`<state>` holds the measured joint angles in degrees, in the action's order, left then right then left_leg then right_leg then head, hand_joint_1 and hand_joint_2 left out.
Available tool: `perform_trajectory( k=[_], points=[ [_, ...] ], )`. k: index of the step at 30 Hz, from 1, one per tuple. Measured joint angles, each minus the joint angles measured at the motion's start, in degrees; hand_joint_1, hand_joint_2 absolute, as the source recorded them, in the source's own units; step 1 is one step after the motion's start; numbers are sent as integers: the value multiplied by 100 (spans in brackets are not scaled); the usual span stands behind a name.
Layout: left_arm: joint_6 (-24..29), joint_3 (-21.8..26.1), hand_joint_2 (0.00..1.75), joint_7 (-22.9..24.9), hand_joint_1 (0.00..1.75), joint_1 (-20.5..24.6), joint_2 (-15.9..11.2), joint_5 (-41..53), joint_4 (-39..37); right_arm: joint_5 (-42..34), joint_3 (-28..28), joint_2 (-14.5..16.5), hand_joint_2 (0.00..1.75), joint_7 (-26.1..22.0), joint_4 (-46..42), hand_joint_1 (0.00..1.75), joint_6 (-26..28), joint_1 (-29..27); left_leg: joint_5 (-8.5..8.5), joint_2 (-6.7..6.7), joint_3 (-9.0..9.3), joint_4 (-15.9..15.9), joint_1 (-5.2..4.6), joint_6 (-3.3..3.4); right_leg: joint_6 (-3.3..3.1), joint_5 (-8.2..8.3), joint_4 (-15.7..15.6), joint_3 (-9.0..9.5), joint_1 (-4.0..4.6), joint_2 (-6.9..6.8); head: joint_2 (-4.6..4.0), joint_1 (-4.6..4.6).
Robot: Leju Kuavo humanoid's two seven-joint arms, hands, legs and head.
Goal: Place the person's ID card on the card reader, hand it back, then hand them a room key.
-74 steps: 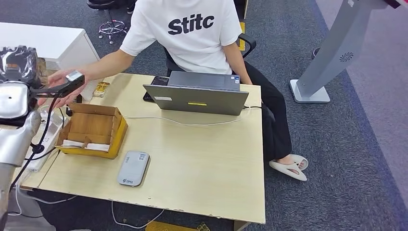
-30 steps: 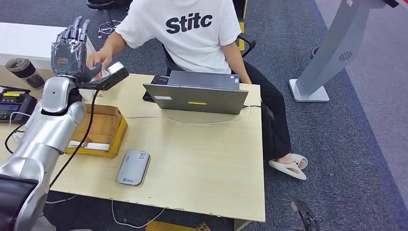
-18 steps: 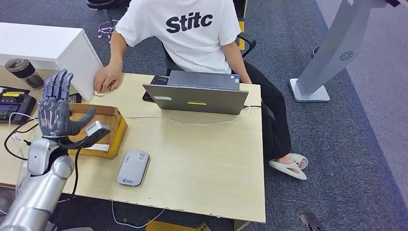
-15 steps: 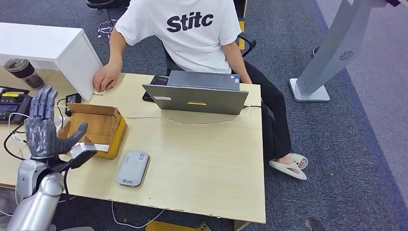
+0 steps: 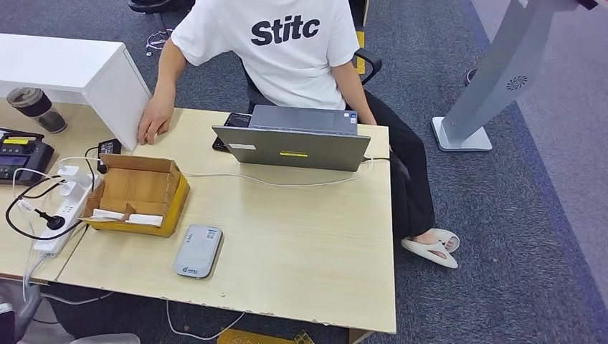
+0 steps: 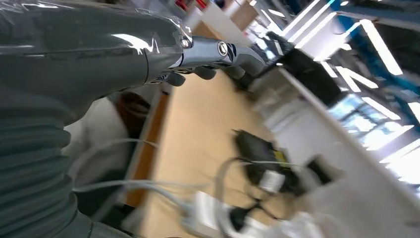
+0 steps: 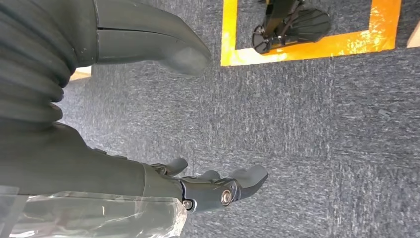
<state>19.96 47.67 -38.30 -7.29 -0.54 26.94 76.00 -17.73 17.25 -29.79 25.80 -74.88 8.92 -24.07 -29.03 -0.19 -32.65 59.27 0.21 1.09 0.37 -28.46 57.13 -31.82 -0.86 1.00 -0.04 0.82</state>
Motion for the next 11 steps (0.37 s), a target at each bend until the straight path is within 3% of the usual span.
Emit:
perform_trajectory(
  k=[6, 11],
  points=[
    [554, 1307, 175, -30, 0, 368, -68, 895, -2146, -509, 579, -563, 175, -166, -339, 0, 335, -124, -1, -2, 14, 0, -2, -1, -2, -2, 0, 11, -1, -4, 0, 3],
    [1011, 1784, 175, 608, 0, 603, -175, 1493, -3650, -855, 965, -927, 175, -316, -495, 0, 541, -134, -2, -4, 19, 0, -4, 0, -2, -2, -1, 17, -4, -6, 0, 3]
  ],
)
